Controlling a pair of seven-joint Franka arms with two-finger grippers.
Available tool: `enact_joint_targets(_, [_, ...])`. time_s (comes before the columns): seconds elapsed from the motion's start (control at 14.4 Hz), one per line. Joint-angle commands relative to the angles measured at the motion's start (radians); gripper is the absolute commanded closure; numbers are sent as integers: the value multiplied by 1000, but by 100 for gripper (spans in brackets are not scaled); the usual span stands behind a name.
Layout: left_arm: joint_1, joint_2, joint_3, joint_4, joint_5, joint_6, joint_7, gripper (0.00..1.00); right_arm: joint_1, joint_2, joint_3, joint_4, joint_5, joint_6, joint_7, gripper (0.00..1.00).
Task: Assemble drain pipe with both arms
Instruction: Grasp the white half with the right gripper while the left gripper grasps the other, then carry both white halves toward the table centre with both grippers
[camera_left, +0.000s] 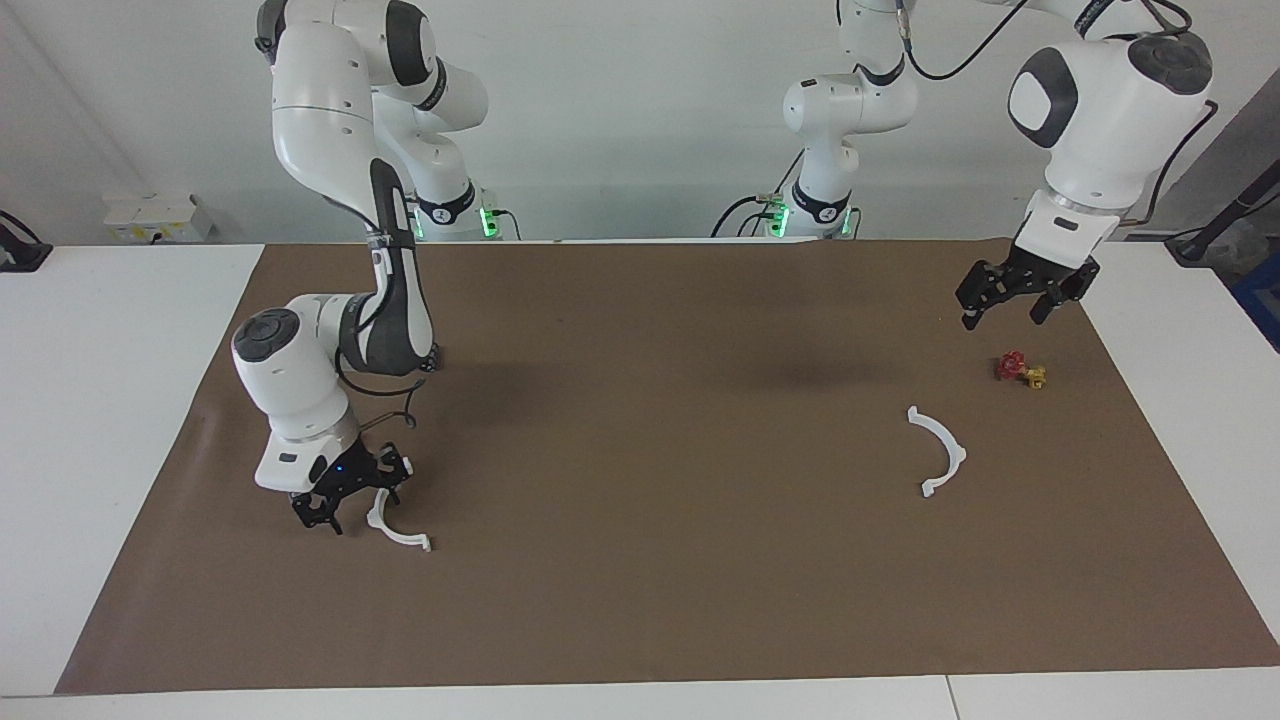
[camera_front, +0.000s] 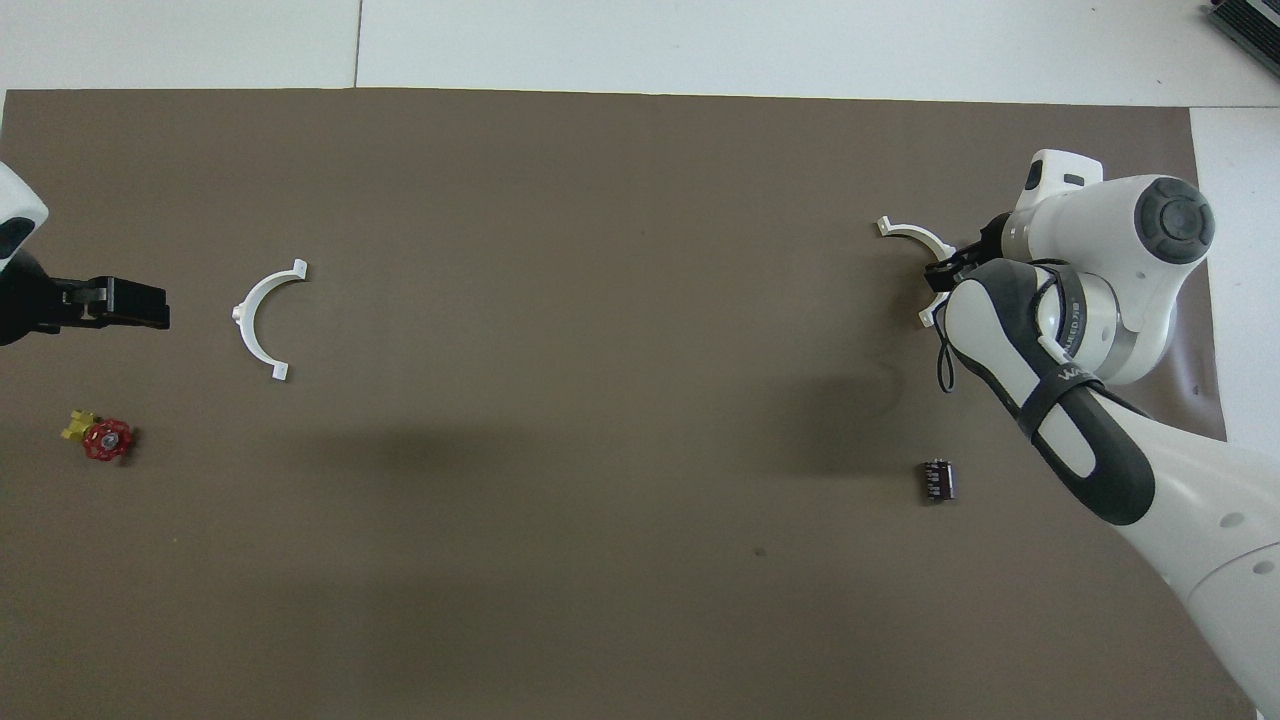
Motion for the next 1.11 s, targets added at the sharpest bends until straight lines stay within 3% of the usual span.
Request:
enact_joint_targets(0.0, [35,63,-4,-22,-17,96,14,0,-2,33,8,23,55,32,-42,20])
enact_joint_targets(0.28, [63,147,-4,-57,-19,232,54,0,-3,46,8,23,54,54,-53,38])
enact_joint_targets(0.35, [63,170,-4,-62,-19,259,60,0,-5,46,8,23,54,55,-67,56])
enact_joint_targets(0.42, [64,198,-4,-60,-19,282,61,0,-2,46,8,23,55,55,-64,100])
enact_joint_targets(0.76, [70,310,-4,-47,-19,386,75,0,6,30,8,61,59,13,26,100])
enact_joint_targets(1.04, [81,361,-4,-39,-73,438,113,0,49,-69,8,66,40,-162,202,100])
